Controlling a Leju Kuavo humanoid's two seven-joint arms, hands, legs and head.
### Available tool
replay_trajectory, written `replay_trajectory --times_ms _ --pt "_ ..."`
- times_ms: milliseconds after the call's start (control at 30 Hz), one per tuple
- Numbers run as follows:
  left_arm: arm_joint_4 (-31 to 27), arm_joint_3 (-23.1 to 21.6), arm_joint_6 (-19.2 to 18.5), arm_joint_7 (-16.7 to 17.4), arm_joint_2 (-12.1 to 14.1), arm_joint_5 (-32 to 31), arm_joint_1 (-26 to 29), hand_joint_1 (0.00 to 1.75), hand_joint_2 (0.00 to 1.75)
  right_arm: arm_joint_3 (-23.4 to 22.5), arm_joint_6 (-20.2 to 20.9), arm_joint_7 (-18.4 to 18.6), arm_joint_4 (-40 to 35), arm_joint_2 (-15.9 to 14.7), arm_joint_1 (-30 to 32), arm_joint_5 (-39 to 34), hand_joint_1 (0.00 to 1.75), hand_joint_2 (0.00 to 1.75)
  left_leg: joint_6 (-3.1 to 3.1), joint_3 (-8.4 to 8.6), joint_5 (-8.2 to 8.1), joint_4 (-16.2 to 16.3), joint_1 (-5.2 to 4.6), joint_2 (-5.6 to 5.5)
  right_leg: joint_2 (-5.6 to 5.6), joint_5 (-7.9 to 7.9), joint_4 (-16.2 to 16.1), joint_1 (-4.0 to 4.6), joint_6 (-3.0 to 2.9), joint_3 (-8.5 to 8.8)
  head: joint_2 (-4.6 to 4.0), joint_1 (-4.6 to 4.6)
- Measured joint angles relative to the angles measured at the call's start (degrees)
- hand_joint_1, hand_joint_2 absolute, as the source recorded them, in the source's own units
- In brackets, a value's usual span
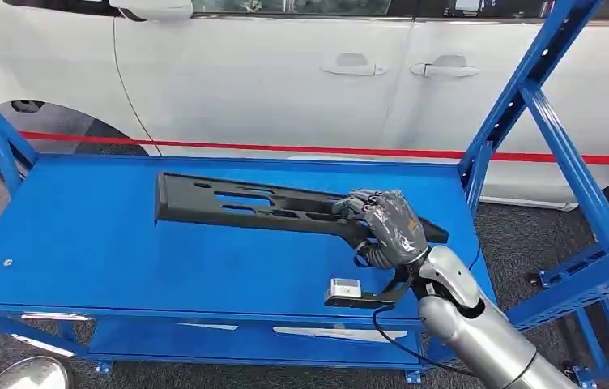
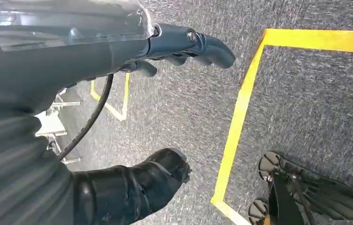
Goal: Take the parts from the cabinet and place them on the table.
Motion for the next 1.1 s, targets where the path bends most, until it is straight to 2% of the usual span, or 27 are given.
replay_trajectory --times_ms 100,167,300,433,467,500,533,600,633,667,700,733,767,800,833,867,900,933,967,1000,1033,1067,1100 --pt "0.00 0.26 0.76 -0.85 -0.09 0.22 0.01 0.00 1.75 -0.78 0.28 -3.10 -2.48 -0.39 0.65 -3.21 1.75 1.75 0.00 -0.01 0.00 0.00 0.00 0.00 0.00 0.00 0.00 0.00 0.00 -0.01 0.00 -0.02" --pt "0.00 0.28 1.05 -0.90 -0.09 0.04 0.02 0.00 1.75 -1.03 1.64 -4.44 -4.42 -0.59 0.90 -4.57 1.75 1.75 0.07 -0.07 -0.06 0.15 -0.21 -0.02 0.00 0.05 -0.04 -0.32 0.10 -0.04 0.00 -0.02" --pt "-0.02 0.28 1.20 -0.74 -0.09 -0.50 0.01 0.00 1.75 -1.05 4.31 -5.07 -8.00 -1.11 1.57 -4.13 1.75 1.75 0.14 -0.15 -0.09 0.19 -0.34 -0.03 -0.01 0.08 -0.03 -0.47 0.20 -0.08 0.00 -0.02" --pt "-0.07 0.28 1.36 -0.70 -0.09 -0.79 -0.02 0.00 1.75 -0.65 4.92 -6.19 -10.14 -1.62 1.67 -4.04 1.75 1.75 0.63 -0.16 -0.02 0.25 -0.63 -0.04 -0.01 0.31 -0.21 -0.78 0.78 -0.03 0.00 -0.02" --pt "-0.07 0.28 1.35 -0.68 -0.09 -0.96 -0.02 0.00 1.75 -0.53 4.98 -6.51 -10.64 -1.92 1.67 -4.02 1.75 1.75 1.08 -0.06 0.60 -0.25 -0.44 0.03 0.04 0.59 -0.20 -0.70 1.12 -0.01 0.00 -0.02" --pt "-0.07 0.28 1.36 -0.61 -0.20 -1.09 -0.11 0.00 1.75 -0.46 4.94 -6.91 -11.04 -2.47 1.79 -4.00 1.75 1.75 1.34 0.28 1.31 -1.07 0.12 0.46 0.00 -0.55 0.59 -0.75 1.26 -0.18 0.00 -0.02" --pt "-0.07 0.28 1.36 -0.59 -0.26 -1.09 -0.14 0.00 1.75 -0.35 4.90 -7.17 -11.30 -2.65 1.68 -3.98 1.75 1.75 1.76 0.23 1.64 -1.47 0.14 0.41 -0.16 -2.77 2.34 -0.55 1.36 -0.91 0.00 0.07" --pt "-0.07 0.28 1.36 -0.55 -0.26 -1.18 -0.16 0.00 1.75 0.06 4.85 -7.65 -11.87 -2.97 1.64 -3.83 1.75 1.75 1.96 -0.29 1.83 -1.41 0.18 0.53 -0.18 -8.10 10.35 -0.87 1.60 -3.77 0.00 0.09" --pt "-0.07 0.28 1.36 -0.52 -0.28 -1.20 -0.14 0.00 1.75 0.31 4.85 -7.82 -11.96 -3.19 1.71 -3.72 1.75 1.75 1.89 -0.55 1.89 -1.30 0.18 0.59 -0.20 -9.90 14.21 -1.08 1.81 -5.08 0.00 0.04" --pt "-0.07 0.28 1.36 -0.48 -0.28 -1.20 -0.15 0.00 1.75 0.57 4.88 -7.95 -12.02 -3.34 1.76 -3.59 1.75 1.75 1.77 -0.89 2.06 -1.13 0.23 0.62 -0.24 -10.49 16.62 -1.34 2.04 -5.64 0.00 0.09" --pt "-0.07 0.28 1.36 -0.46 -0.28 -1.22 -0.13 0.00 1.75 0.85 4.88 -8.02 -12.15 -3.56 1.76 -3.50 1.75 1.75 1.60 -1.26 2.16 -0.90 0.33 0.63 -0.30 -9.54 15.94 -1.64 2.27 -4.81 0.00 0.07" --pt "-0.07 0.28 1.36 -0.46 -0.31 -1.22 -0.13 0.00 1.75 1.07 4.88 -8.04 -12.28 -3.74 1.75 -3.48 1.75 1.75 1.48 -1.63 2.22 -0.54 0.51 0.63 -0.36 -7.71 12.95 -1.94 2.50 -2.81 0.00 0.04" --pt "-0.07 0.28 1.36 -0.44 -0.35 -1.22 -0.13 0.00 1.75 1.31 4.88 -8.04 -12.48 -3.80 1.68 -3.48 1.75 1.75 1.27 -2.06 2.24 -0.07 0.76 0.63 -0.47 -5.40 7.85 -2.22 2.75 0.32 0.00 0.09" --pt "-0.07 0.28 1.33 -0.44 -0.35 -1.22 -0.15 0.00 1.75 1.51 4.88 -8.04 -12.68 -3.85 1.57 -3.48 1.75 1.75 0.90 -2.44 2.18 0.47 0.92 0.61 -0.59 -3.81 2.64 -2.54 3.07 3.52 0.00 0.07" --pt "-0.09 0.30 1.33 -0.44 -0.31 -1.20 -0.16 0.00 1.75 1.75 4.88 -8.04 -12.74 -3.85 1.45 -3.45 1.75 1.75 0.26 -2.92 2.28 0.80 0.75 0.50 -0.26 -5.21 0.84 -2.21 3.25 4.40 0.00 0.09" --pt "-0.09 0.31 1.33 -0.44 -0.31 -1.20 -0.17 0.00 1.75 1.88 4.88 -8.04 -12.87 -3.87 1.52 -3.43 1.75 1.75 -0.15 -2.93 2.48 0.86 0.76 0.35 0.19 -3.56 1.55 -1.78 2.48 3.70 0.00 0.02" --pt "-0.09 0.31 1.31 -0.44 -0.31 -1.20 -0.19 0.00 1.75 2.01 4.88 -8.04 -12.94 -3.96 1.42 -3.43 1.75 1.75 -0.65 -3.00 2.82 1.03 0.70 0.16 0.13 -3.84 1.21 -1.90 2.33 3.47 0.00 0.04" --pt "-0.09 0.31 1.31 -0.44 -0.33 -1.20 -0.13 0.00 1.75 2.18 4.88 -8.02 -12.94 -3.96 1.31 -3.41 1.75 1.75 -1.14 -3.22 3.25 0.77 0.65 0.04 0.17 -3.84 1.49 -1.67 1.98 3.23 0.00 0.02" --pt "-0.09 0.31 1.25 -0.44 -0.44 -1.18 -0.08 0.00 1.75 2.29 4.85 -8.02 -13.03 -3.96 1.30 -3.41 1.75 1.75 -1.60 -3.38 3.58 0.68 0.75 -0.01 0.12 -3.48 1.39 -1.65 1.44 2.94 0.00 0.06" --pt "-0.09 0.31 1.25 -0.41 -0.48 -1.18 -0.01 0.00 1.75 2.36 4.85 -8.06 -13.09 -3.96 1.23 -3.48 1.75 1.75 -1.94 -3.76 3.26 0.87 1.02 0.03 0.00 -2.86 1.05 -2.00 0.57 2.42 0.00 0.07" --pt "-0.09 0.31 1.25 -0.41 -0.50 -1.20 0.07 0.00 1.75 2.40 4.85 -8.22 -13.22 -3.98 1.24 -3.63 1.75 1.75 -2.05 -4.68 0.77 2.32 1.10 0.21 -0.04 -2.26 1.04 -1.91 -0.05 1.79 0.00 0.02" --pt "-0.09 0.31 1.25 -0.39 -0.50 -1.22 0.07 0.00 1.75 2.40 4.90 -8.39 -13.48 -3.98 1.21 -4.00 1.75 1.75 -2.11 -5.87 -2.77 5.58 1.10 0.24 -0.11 -1.76 1.06 -1.79 -0.56 1.10 0.00 0.02" --pt "-0.09 0.31 1.25 -0.39 -0.48 -1.25 0.07 0.00 1.75 2.45 4.96 -8.70 -13.73 -3.98 1.28 -4.40 1.75 1.75 -2.20 -7.09 -5.94 9.83 1.07 0.24 -0.15 -1.26 1.08 -1.61 -0.71 0.42 0.00 0.00"
